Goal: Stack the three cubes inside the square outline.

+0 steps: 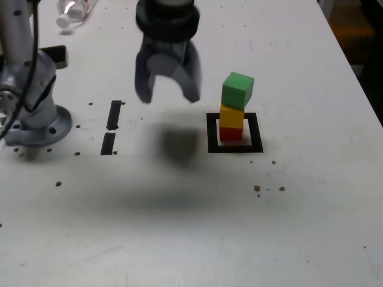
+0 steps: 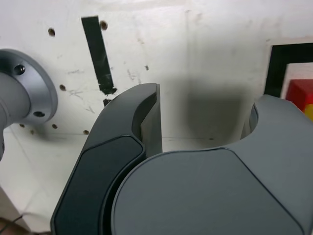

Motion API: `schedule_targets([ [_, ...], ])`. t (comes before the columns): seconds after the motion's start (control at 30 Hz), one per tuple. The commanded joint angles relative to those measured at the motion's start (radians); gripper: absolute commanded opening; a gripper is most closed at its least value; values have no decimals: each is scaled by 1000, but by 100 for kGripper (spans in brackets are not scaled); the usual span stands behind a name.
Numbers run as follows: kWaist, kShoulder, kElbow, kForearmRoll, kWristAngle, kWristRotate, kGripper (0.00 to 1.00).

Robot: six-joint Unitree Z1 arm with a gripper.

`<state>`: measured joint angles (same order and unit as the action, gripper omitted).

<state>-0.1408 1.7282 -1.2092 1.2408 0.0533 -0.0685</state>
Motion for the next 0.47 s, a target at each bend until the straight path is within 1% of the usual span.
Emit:
schedule_targets([
  [0.0,9,2,23,-23,-18,-1,70],
  [0.03,15,3,42,-39,-30,-2,70],
  [0.2,35,6,108,-94,-67,-2,71],
  [0.43,67,19,180,-141,-93,0,72],
])
